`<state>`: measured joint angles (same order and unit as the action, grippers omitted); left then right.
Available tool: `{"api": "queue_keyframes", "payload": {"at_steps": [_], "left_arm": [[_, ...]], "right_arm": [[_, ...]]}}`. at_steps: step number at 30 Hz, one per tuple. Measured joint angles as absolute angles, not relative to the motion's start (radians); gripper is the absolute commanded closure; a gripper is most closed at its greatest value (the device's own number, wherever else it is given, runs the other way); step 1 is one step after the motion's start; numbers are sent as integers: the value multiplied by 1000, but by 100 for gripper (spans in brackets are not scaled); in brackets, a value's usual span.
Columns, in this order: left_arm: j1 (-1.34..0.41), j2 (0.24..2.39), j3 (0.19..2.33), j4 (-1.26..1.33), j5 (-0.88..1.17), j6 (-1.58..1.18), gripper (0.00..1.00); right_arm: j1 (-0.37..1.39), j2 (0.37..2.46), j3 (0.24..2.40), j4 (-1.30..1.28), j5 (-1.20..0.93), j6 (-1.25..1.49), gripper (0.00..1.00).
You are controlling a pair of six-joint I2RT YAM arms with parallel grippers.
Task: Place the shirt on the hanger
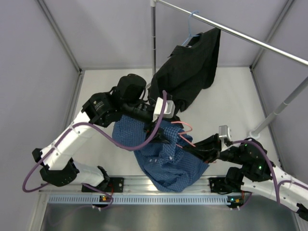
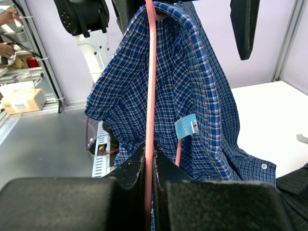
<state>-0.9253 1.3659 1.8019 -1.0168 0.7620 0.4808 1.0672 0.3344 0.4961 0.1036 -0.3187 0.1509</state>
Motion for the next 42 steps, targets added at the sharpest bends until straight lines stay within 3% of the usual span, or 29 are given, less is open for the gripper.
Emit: {"api": "queue_keyframes", "payload": {"at_steps": [7,10,11,12,13,23,25,26,27,28,30,32,35,36,39,42], "left_arm": [[-925,1354,1803,-995,762,481,2],[-925,1345,1803,-994,772,478,17],[-925,1343,1803,-994,776,476,27],[-925,1341,1802,-994,783,473,47],[-925,1341,1802,-995,793,469,49],[-925,1342,1800,-989,847,472,42],[-925,1342,1800,-989,854,472,31],[-925,1342,1800,-989,857,475,30],[-925,1342,1800,-989,860,472,31],[-925,1342,1799,-988,862,471,43],[-925,1342,1798,-988,865,468,54],[-925,1342,1795,-987,867,472,53],[-925,1342,1788,-988,874,474,45],[-925,1342,1785,-987,876,473,53],[-925,1342,1774,-988,883,467,100],[-925,1341,1764,-988,894,471,100]], "right_arm": [[1067,331,496,103,-325,150,100],[1067,313,496,102,-331,149,100],[1067,307,496,102,-334,149,100],[1067,301,496,103,-334,149,100],[1067,297,496,102,-334,150,100],[1067,313,500,88,-341,143,100],[1067,318,500,87,-344,140,100],[1067,319,501,87,-345,139,100],[1067,321,503,86,-347,138,100],[1067,324,507,84,-350,138,100],[1067,329,512,83,-354,138,100],[1067,329,513,83,-354,138,100],[1067,330,513,82,-354,138,100],[1067,330,513,82,-353,138,100],[1067,333,513,82,-350,139,100],[1067,334,513,81,-333,143,100]]}}
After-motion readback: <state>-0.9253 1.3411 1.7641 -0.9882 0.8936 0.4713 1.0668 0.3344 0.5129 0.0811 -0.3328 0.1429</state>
